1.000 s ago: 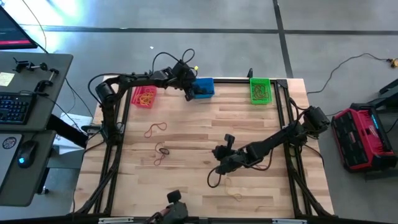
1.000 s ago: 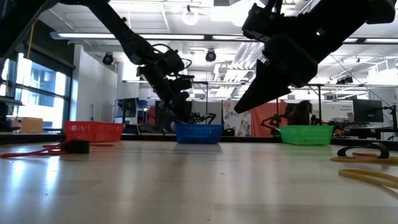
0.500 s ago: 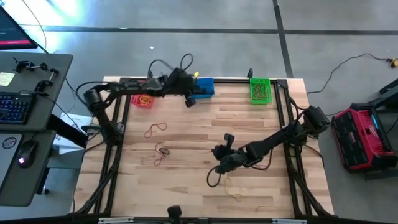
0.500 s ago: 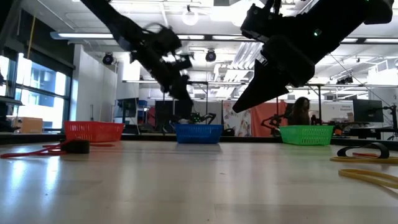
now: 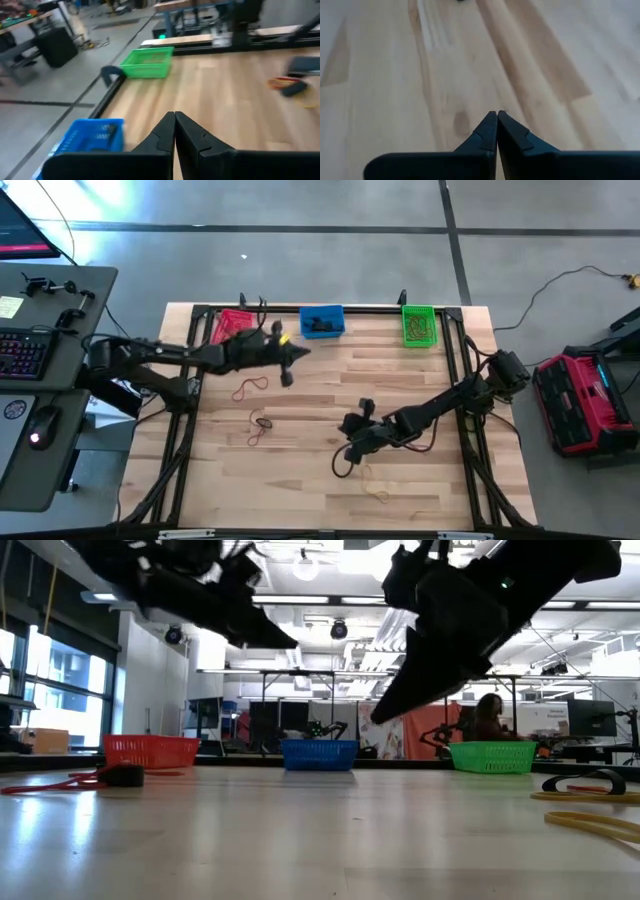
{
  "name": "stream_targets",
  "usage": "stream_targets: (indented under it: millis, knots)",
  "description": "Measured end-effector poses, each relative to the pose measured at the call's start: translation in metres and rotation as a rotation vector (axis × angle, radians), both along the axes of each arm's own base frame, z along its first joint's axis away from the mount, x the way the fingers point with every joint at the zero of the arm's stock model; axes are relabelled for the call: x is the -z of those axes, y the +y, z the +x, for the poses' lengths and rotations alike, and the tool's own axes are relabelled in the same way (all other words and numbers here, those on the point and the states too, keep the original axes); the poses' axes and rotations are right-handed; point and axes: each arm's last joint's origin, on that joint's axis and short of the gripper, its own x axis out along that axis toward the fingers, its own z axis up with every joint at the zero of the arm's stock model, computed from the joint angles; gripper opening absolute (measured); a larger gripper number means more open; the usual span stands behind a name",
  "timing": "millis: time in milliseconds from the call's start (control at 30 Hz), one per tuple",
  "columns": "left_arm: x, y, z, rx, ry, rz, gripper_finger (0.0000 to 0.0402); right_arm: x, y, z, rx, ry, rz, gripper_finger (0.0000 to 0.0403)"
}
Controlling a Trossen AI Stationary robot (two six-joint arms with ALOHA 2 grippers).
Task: Sort rubber bands into baskets
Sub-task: Put the right black rubber band into the blue bin
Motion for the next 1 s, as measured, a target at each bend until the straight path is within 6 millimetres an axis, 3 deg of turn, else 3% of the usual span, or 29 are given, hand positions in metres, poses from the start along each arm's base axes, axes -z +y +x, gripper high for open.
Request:
stream_targets:
  millis: [167,467,700,1000]
  knots:
    - [0.007,-0.034,-0.011,0.031,-0.031,0.015,0.0001,0.001,0.004,-0.007,0.036,0.116,0.094,0.0000]
    - [0.024,-0.074,-0.021,0.080,-0.109,-0.016,0.0001,-0.020,0.015,-0.038,0.313,0.466,0.108,0.0000]
    - [0.029,-0.088,-0.024,0.087,-0.096,-0.006,0.0001,-0.012,0.007,-0.060,0.508,0.667,0.171,0.0001]
    - [0.029,-0.095,-0.025,0.113,-0.097,-0.007,0.0000,-0.010,0.007,-0.061,0.537,0.698,0.240,0.0016]
